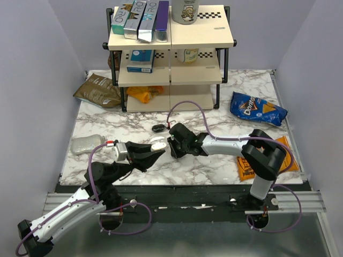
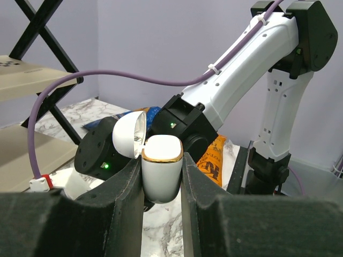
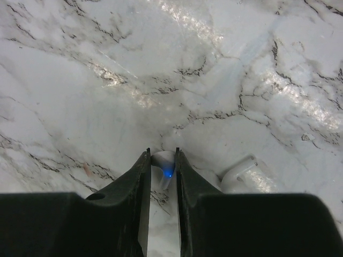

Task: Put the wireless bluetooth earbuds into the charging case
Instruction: Pick up the earbud from the center of the board, then place the earbud in the charging case.

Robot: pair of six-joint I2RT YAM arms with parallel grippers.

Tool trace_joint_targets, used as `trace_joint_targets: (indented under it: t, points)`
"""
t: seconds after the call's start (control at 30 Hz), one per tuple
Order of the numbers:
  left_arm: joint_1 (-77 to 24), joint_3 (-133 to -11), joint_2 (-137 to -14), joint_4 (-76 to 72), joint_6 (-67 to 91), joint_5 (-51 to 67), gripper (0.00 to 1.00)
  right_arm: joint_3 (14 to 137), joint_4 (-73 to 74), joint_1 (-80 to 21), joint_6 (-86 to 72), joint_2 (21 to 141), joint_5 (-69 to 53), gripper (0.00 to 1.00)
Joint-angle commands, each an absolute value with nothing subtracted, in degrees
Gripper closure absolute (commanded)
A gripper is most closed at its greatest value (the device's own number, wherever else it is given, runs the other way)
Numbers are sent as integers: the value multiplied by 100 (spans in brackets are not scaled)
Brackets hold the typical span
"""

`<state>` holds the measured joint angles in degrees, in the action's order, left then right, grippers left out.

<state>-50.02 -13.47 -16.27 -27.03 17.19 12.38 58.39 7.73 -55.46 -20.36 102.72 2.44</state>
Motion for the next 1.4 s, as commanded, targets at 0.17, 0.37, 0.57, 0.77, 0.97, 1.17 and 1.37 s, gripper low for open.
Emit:
trace_joint_targets:
  t: [0.17, 0.37, 0.57, 0.77, 0.97, 1.17, 1.37]
  points:
    - [-5045, -1555, -1643, -2742, 1617, 1081, 100, 5730, 1678, -5529, -2285, 9188, 1229, 99]
    - [-5045, -1766, -2012, -3066, 1231, 1072, 100, 6143, 1986, -5388, -1934, 7894, 1730, 99]
    - [-5036, -1854, -2881, -4226, 968, 1089, 100, 6521, 2004, -5388, -1477, 6646, 1916, 99]
    - [-5010, -2293, -4112, -5316, 677, 1450, 100, 6794, 1873, -5396, -1003, 5847, 1697, 99]
    - [-4905, -2838, -5202, -6116, 536, 1906, 100, 6943, 1548, -5396, -563, 5301, 1082, 99]
    - [-4667, -3278, -6099, -6986, 808, 2355, 100, 6908, 1065, -5432, -220, 4861, 651, 99]
    - [-4492, -3673, -6820, -7769, 1177, 2742, 100, 7329, 992, -5519, -62, 4991, 325, 99]
